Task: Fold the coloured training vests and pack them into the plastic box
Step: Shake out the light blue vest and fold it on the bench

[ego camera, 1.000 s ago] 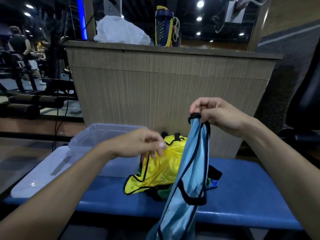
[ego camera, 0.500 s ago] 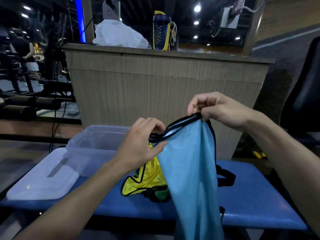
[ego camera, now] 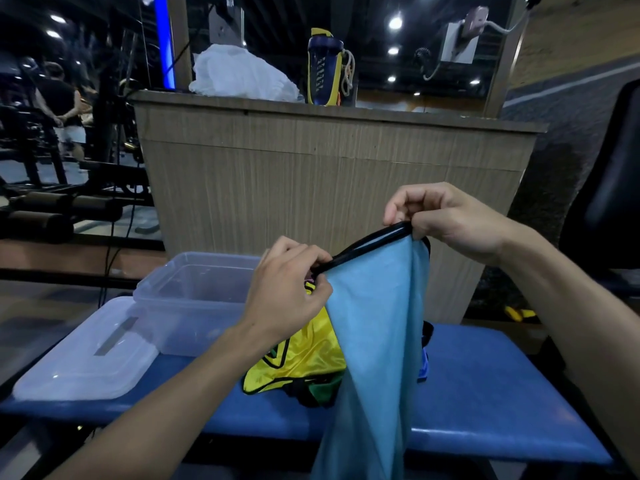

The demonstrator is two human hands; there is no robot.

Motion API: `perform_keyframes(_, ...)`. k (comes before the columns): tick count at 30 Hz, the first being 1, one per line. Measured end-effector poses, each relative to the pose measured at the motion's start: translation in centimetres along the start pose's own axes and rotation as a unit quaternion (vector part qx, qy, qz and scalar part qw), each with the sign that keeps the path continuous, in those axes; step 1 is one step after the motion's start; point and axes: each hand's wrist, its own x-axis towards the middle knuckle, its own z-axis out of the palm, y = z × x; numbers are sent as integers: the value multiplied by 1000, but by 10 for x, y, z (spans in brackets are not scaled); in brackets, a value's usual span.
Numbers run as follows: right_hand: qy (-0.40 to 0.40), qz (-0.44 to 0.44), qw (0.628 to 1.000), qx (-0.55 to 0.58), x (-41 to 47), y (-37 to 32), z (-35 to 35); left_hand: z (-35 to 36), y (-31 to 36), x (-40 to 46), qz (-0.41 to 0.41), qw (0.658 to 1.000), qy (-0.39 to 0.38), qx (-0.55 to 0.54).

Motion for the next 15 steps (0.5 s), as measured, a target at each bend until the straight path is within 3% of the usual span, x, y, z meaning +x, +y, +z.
perform_keyframes(8, 107, 20, 994, 17, -4, 28, -9, -32, -1, 24, -10, 999, -5, -51)
perform_keyframes(12, 140, 27, 988, 65, -3, 38, -8, -51, 0, 37, -5, 988, -104, -113)
perform_keyframes(15, 151, 27, 983, 105, -1, 42, -9, -67, 7, 42, -26, 950, -201, -236)
